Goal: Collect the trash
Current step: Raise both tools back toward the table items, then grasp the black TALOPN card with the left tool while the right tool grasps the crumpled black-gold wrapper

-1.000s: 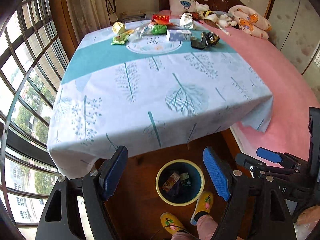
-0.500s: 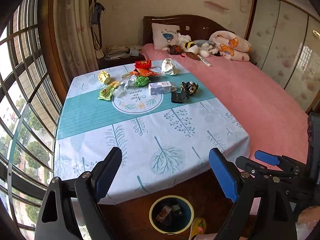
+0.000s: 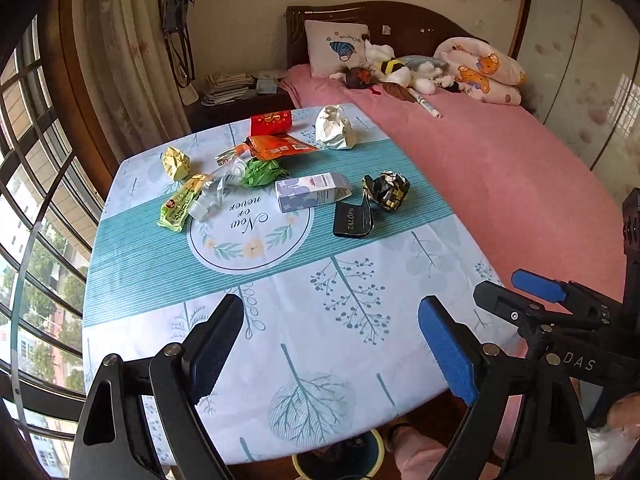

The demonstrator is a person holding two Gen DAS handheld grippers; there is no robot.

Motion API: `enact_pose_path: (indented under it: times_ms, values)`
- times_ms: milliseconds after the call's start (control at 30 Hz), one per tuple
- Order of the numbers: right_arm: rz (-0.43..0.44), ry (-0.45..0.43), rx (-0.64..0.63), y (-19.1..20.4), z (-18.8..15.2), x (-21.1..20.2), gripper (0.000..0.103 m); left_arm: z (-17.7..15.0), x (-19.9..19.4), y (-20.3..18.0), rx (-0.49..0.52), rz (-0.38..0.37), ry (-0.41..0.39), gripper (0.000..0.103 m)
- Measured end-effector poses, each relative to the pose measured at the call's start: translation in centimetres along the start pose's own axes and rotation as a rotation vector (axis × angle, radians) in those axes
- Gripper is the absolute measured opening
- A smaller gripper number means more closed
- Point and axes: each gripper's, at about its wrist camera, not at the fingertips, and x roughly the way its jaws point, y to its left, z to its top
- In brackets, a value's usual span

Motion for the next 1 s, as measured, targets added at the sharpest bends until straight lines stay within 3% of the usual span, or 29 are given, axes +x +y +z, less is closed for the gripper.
enact_pose_path:
  times_ms: [200,367,533,767,833,900,1000]
  values:
    - [0.059,0.087,-0.021,-4.6,7.0,5.9,0.074,5.5,8.8,-2.9,-0.038,-0.019,0.117,0.09]
    - [0.074,0.155,-0.06,-6.5,11.3,10.9,0.073,8.5,16.1,-3.1,-0.129,-0.048,0.209,0.09]
    - [0.123,0.204,-0.038,-7.7,14.4,15.9,0.073,9.3,21.4,-1.9,-0.173,-0.038,0.279,0.09]
    - [0.192,0.318,0.002,-7.1,15.9,22.1,0.074,9.3,24.7,-0.6,-0.222,-0.013,0.326,0.09]
    - [0.211,0.341,0.007,-6.9,15.9,23.3,0.069,9.5,25.4,-0.3,-0.243,-0.015,0.334,0.09]
    - [0.234,0.359,0.001,-6.8,15.8,24.1,0.055,9.6,26.0,-0.1,-0.255,-0.013,0.34,0.09]
    - [0.271,0.366,-0.013,-6.7,15.6,24.1,0.046,9.9,26.8,-0.1,-0.256,-0.028,0.353,0.089]
